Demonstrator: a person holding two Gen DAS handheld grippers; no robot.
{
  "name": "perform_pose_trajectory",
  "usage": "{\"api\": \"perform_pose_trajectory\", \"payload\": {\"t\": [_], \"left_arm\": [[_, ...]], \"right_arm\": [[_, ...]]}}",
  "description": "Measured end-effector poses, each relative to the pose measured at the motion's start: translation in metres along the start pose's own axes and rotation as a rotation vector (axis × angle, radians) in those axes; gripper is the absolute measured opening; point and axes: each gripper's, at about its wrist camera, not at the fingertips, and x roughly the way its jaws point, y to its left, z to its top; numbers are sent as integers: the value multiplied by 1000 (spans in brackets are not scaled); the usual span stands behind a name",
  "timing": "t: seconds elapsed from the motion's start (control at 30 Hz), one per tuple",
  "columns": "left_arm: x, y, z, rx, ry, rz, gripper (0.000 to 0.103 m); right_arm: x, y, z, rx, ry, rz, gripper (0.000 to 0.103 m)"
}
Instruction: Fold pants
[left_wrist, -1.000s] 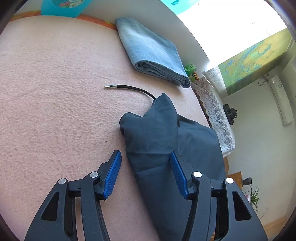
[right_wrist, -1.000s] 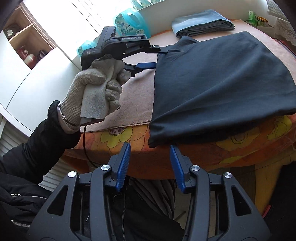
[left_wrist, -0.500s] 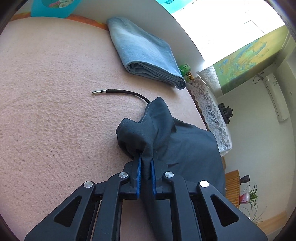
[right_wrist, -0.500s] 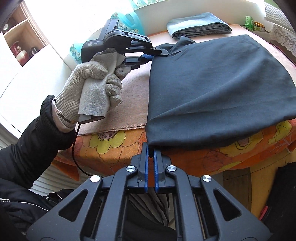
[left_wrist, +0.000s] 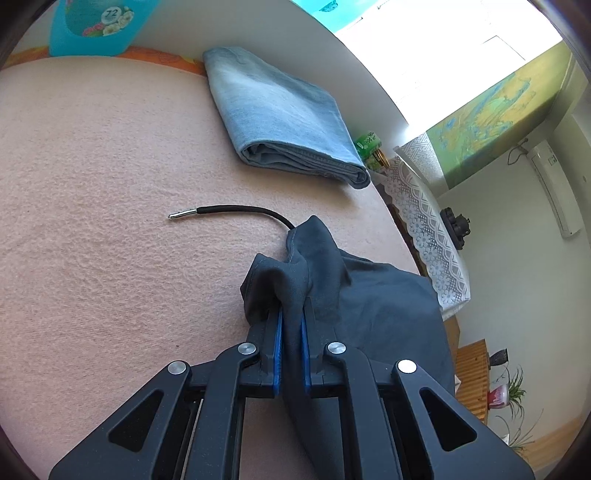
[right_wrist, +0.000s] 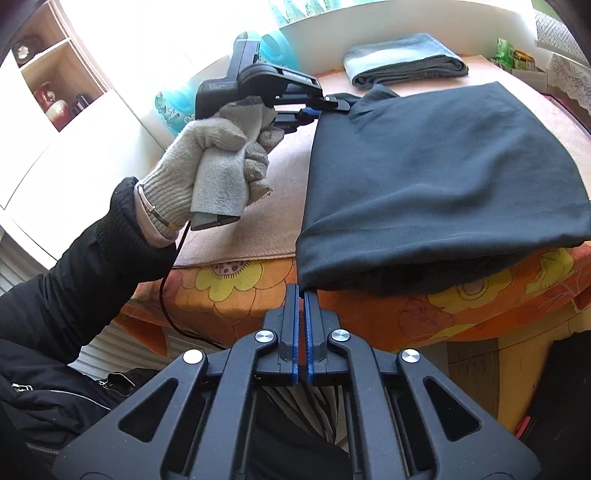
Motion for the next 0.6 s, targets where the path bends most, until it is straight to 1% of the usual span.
{"api": "perform_pose_trajectory", "payload": {"t": [0.03,0.07,0.1,0.13,0.17,0.23,0.3,0.37,0.43,0.53,0.57,0.6], "left_arm": [[-2,-1,0,4,-4,-4,7],[-4,-2,0,6,-10,-6,7],[-4,-3,1,8,-12,-5,7],[-4,-3,1,8,-12,-5,7],[-4,-3,0,13,-10,0,7],[-3,-3,0,17,-11,11,7],[-3,-2,0,13,-11,10,7],[-4,-4,0,16,-13,10,7],[-4,-7,0,23,-17,13,7],[-5,-8,1,23,-18,11,7],[-6,-8,1,24,-19,11,7],[-6,-7,1,23,-21,10,7]], "right_arm": [[-1,0,1,-3,-11,-15,3],[0,0,0,-19,-22,-50,3],[6,1,-2,-35,1,-57,4],[13,1,-5,-38,28,-45,5],[17,3,-9,-51,30,-51,5],[25,12,-15,-105,28,-100,5],[31,16,-16,-119,27,-118,7],[36,16,-16,-116,24,-134,19],[40,18,-14,-128,17,-172,24],[41,21,-10,-129,2,-172,24],[43,22,-10,-145,12,-190,23],[45,23,-10,-166,26,-220,15]]}}
